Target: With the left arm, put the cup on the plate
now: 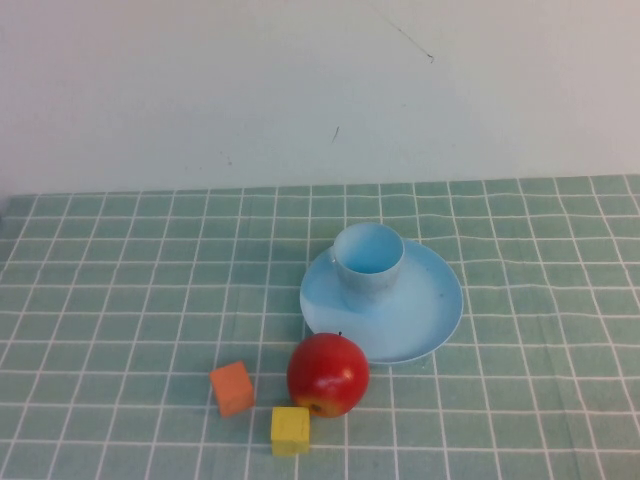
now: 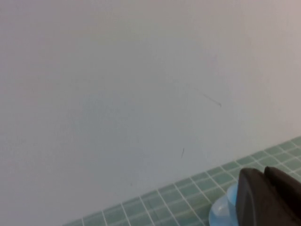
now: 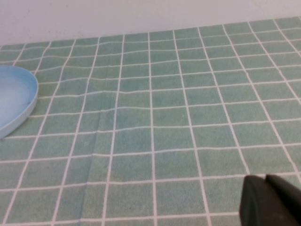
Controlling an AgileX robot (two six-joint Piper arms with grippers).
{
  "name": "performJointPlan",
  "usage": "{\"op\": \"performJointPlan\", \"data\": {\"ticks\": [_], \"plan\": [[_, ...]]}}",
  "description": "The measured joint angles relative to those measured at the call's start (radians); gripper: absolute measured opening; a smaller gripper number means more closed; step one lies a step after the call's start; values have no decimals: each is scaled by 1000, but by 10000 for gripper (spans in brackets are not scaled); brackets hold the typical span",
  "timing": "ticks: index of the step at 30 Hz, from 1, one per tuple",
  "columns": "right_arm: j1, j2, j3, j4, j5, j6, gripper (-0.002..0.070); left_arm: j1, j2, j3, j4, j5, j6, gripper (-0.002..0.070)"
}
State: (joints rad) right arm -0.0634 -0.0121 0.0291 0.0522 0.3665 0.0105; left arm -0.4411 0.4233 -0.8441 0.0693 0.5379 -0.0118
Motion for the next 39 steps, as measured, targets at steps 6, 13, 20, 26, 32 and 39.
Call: {"op": "performJointPlan", "data": {"ticks": [6, 13, 20, 26, 32, 39], "plan": [[0, 0, 0, 0, 0, 0, -2, 0, 2, 145, -29, -28, -2, 2], [0, 0, 0, 0, 0, 0, -2, 0, 2, 290, -41, -28, -2, 2], [0, 0, 0, 0, 0, 0, -2, 0, 2, 409, -44, -28, -4, 2], [0, 0, 0, 0, 0, 0, -2, 0, -28, 507, -44, -28, -8, 2], [0, 0, 0, 0, 0, 0, -2, 11, -140, 598, -44, -26, -10, 0], [0, 0, 0, 0, 0, 0, -2, 144, -239, 613, -44, -20, -20, 0]]}}
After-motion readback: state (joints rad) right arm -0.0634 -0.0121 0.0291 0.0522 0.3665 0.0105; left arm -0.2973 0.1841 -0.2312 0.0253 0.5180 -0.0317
